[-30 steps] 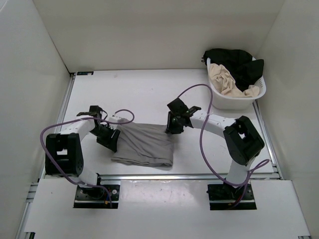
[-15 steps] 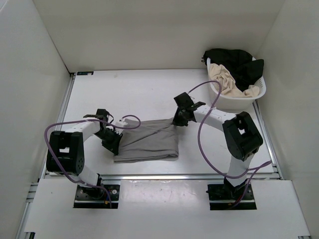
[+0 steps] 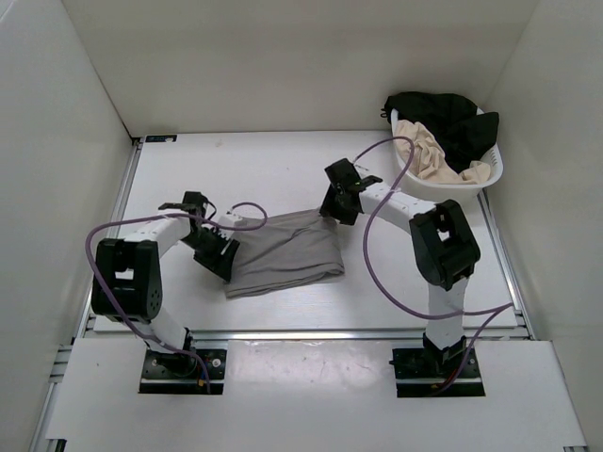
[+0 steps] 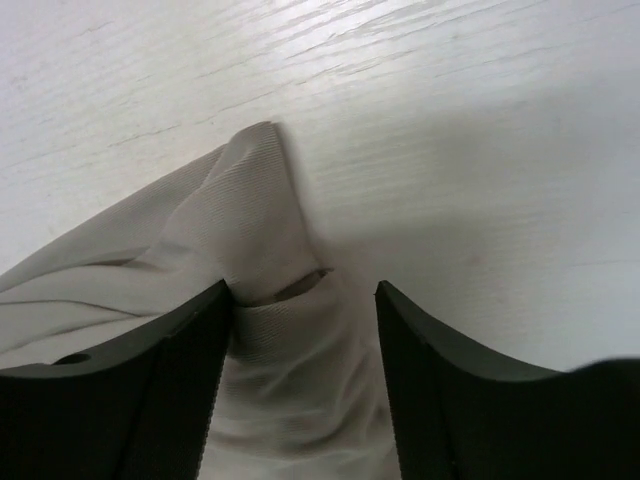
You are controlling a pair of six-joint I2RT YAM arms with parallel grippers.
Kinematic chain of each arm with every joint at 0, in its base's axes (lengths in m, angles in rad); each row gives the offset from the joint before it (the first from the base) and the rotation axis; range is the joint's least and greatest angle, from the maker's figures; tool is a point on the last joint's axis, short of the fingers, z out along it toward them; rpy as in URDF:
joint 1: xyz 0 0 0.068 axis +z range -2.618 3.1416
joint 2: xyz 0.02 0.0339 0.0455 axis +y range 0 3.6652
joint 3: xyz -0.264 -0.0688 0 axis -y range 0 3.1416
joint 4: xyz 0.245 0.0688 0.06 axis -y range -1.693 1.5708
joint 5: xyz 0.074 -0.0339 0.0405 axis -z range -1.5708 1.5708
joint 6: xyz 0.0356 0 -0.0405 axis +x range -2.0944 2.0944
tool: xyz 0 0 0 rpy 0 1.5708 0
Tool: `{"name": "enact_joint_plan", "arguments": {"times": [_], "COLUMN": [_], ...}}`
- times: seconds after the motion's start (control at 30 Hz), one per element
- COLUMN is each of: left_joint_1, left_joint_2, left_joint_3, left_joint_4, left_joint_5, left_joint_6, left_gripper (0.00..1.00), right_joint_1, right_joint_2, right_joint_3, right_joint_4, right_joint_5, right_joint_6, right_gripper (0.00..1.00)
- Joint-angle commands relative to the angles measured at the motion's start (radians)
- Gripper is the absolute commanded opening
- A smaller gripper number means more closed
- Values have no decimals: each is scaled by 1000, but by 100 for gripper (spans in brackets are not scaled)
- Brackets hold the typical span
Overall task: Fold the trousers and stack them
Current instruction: Fold the trousers
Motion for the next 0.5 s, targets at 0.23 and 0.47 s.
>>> {"name": "enact_joint_plan", "arguments": {"times": [0.23, 0.47], "left_joint_1": [95, 60], "left_joint_2": [93, 265], "left_joint_3": [342, 502], "left_joint_4": [-60, -20], "left_joint_5": [67, 167], "left_joint_6": [-42, -114], "left_gripper": [70, 75], "right_joint_1": [39, 105], "right_joint_2": [-341, -430], "right_joint_3": [-183, -438], "right_joint_4": [-62, 107], "right_joint_5": [25, -169], "right_joint_6": [-127, -127], "right_gripper": [76, 67]}}
